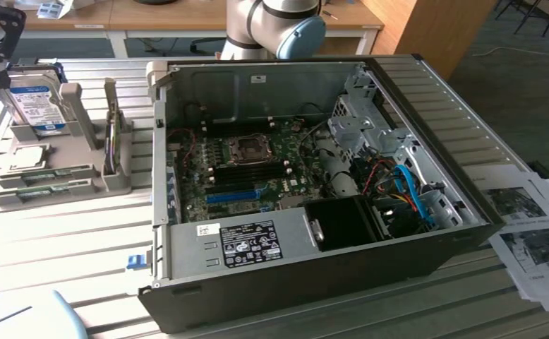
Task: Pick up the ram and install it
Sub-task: 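Pick up the ram and move it above insertion slot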
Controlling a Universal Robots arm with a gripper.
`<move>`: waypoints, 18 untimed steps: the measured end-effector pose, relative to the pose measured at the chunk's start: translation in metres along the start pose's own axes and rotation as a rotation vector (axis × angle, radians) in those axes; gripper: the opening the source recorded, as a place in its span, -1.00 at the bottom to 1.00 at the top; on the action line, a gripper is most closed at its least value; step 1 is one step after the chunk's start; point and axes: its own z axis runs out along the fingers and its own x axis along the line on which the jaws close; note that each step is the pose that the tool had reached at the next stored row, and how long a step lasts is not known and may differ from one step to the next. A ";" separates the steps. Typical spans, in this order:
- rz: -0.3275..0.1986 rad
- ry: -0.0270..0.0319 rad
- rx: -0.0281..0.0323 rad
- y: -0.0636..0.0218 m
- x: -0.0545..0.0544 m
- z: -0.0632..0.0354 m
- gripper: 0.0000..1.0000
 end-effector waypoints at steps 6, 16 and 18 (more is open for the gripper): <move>-0.037 0.0018 -0.0008 0.0000 0.000 0.0000 -0.81; -0.105 0.0052 -0.0022 0.0000 0.000 0.0000 -0.81; -0.120 0.0059 -0.0025 0.0000 0.000 0.0000 -0.81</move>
